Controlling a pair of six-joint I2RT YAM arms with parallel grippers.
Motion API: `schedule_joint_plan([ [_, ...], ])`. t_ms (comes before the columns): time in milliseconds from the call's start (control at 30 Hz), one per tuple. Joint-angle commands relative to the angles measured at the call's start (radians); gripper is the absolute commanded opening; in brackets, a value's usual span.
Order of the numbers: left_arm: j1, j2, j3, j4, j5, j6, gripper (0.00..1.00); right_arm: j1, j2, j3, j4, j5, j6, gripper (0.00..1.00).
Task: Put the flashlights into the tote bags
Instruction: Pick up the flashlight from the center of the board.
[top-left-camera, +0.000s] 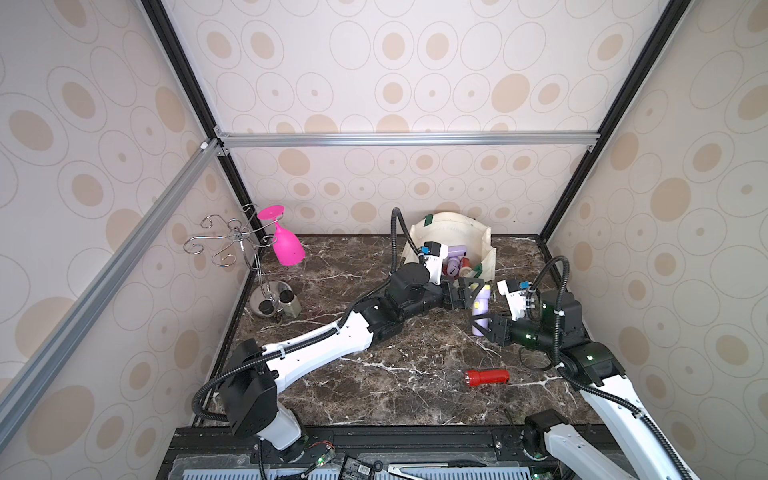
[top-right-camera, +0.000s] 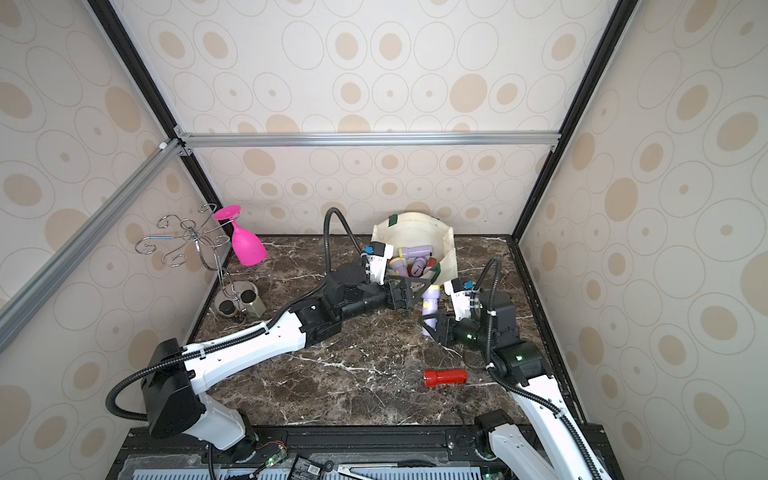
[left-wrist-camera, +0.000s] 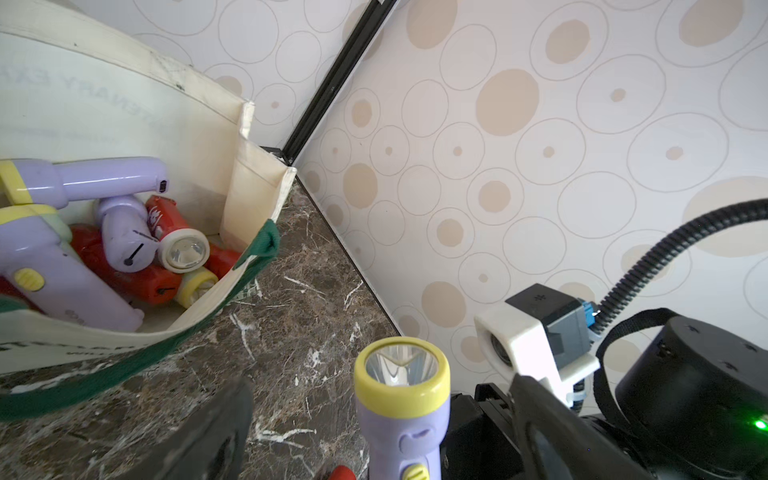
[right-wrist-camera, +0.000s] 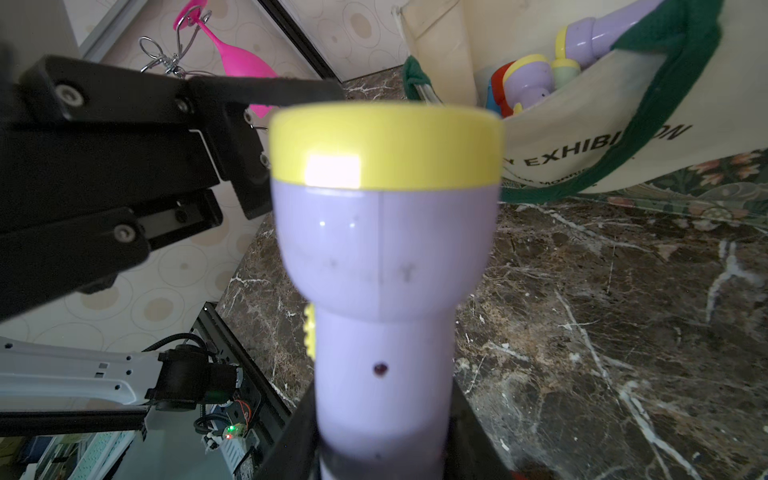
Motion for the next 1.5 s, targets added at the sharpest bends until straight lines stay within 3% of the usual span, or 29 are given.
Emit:
schedule_joint_plan([
  [0, -0.017, 0.034, 0.069, 0.0, -0.016, 0.001, 0.95, 0.007, 0.031, 0.055, -0.004, -0.014, -0.069, 0.0],
  [300, -0.016, 0.112, 0.16, -0.045, -0.007, 0.0, 0.84, 0.03, 0.094, 0.119, -0.035, -0.023, -0.14, 0.0],
  [500, -0.001, 0.062, 0.113, -0.075, 0.014, -0.028, 0.74, 0.047, 0.08, 0.057, 0.05, -0.012, -0.088, 0.0],
  [867, 0.018, 0.075, 0.101, -0.055, 0.064, -0.08, 0.55, 0.048, 0.088, 0.077, -0.019, 0.026, -0.168, 0.0],
  [1033, 0.019, 0.078, 0.106, -0.077, 0.073, -0.074, 0.55, 0.047, 0.094, 0.083, -0.012, 0.038, -0.169, 0.0],
  [1267, 0.019, 0.09, 0.118, -0.116, 0.081, -0.056, 0.64, 0.048, 0.1, 0.088, -0.011, 0.043, -0.169, 0.0],
  [1333, 0.019, 0.093, 0.12, -0.117, 0.082, -0.055, 0.63, 0.047, 0.1, 0.088, -0.012, 0.043, -0.168, 0.0],
  [1467, 0.02, 0.094, 0.124, -0.12, 0.078, -0.054, 0.49, 0.047, 0.1, 0.09, -0.016, 0.044, -0.17, 0.0],
])
